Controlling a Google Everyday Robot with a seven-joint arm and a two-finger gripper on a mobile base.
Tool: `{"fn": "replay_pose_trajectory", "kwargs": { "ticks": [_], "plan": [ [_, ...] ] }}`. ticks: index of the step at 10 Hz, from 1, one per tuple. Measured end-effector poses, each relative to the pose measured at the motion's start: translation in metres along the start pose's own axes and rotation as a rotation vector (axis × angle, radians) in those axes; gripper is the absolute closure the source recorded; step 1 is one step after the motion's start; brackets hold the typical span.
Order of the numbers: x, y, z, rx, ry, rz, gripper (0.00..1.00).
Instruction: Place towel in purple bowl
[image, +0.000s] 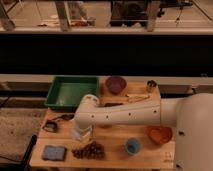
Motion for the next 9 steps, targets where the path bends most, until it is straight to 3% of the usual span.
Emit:
{"fn": "replay_pose_trajectory", "kwargs": {
  "ticks": [9],
  "plan": [
    [0.0027, -0.0032, -0.0084, 0.008, 0.004, 0.008, 0.20]
  ]
}}
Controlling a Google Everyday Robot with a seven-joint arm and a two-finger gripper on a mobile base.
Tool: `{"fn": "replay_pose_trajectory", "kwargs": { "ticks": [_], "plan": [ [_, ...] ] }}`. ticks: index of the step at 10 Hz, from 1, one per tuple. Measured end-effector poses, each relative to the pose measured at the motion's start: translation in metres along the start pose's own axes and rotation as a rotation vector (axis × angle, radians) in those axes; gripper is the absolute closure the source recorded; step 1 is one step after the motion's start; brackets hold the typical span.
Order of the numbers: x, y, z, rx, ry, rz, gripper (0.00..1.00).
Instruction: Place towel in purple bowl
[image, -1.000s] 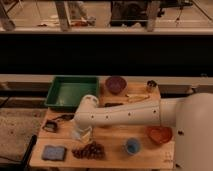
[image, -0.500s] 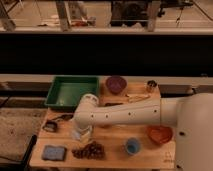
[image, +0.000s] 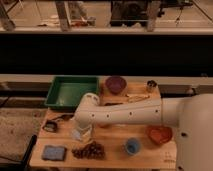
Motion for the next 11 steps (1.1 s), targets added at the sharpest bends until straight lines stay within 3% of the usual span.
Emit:
{"fn": "replay_pose_trajectory", "kwargs": {
  "ticks": [11],
  "plan": [
    [0.029, 0.004, 0.017, -0.016, -0.049, 0.060, 0.20]
  ]
}}
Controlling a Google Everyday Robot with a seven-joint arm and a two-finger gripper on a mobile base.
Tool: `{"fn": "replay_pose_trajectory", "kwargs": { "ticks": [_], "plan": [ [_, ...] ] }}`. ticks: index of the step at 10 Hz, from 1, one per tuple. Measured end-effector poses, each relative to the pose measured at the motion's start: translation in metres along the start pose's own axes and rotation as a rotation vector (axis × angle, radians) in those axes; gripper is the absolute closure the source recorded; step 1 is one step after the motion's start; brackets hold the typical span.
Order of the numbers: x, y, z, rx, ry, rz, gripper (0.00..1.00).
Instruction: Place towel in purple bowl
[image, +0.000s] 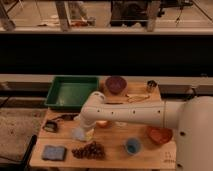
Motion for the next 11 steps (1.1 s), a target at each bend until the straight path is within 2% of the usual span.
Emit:
{"fn": "replay_pose_trajectory", "kwargs": {
  "ticks": [6, 8, 10, 11],
  "plan": [
    [0.025, 0.015, 0.018, -0.033, -0.018, 0.055, 0.20],
    [0.025, 0.016, 0.023, -0.040, -0.032, 0.052, 0.22],
    [0.024, 0.015, 0.025, -0.043, -0.045, 0.044, 0.36],
    [0.023, 0.015, 0.025, -0.044, -0.055, 0.041, 0.48]
  ]
}}
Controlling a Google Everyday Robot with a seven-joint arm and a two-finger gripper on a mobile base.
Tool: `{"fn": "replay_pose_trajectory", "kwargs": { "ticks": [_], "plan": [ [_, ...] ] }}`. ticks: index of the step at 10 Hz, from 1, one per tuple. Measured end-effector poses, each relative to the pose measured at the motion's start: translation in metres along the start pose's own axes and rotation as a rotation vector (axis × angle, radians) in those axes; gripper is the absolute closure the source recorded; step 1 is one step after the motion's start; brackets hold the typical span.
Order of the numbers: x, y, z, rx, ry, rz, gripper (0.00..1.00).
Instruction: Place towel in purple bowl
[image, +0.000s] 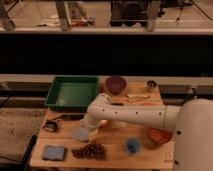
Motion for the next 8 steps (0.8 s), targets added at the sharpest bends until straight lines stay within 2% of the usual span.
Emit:
{"fn": "replay_pose_trajectory", "kwargs": {
  "ticks": [4, 6, 8],
  "plan": [
    [-0.006, -0.004, -0.005, 0.015, 0.001, -0.032, 0.88],
    [-0.012, -0.006, -0.014, 0.034, 0.015, -0.048, 1.00],
    [-0.024, -0.010, -0.037, 0.066, 0.042, -0.073, 1.00]
  ]
}}
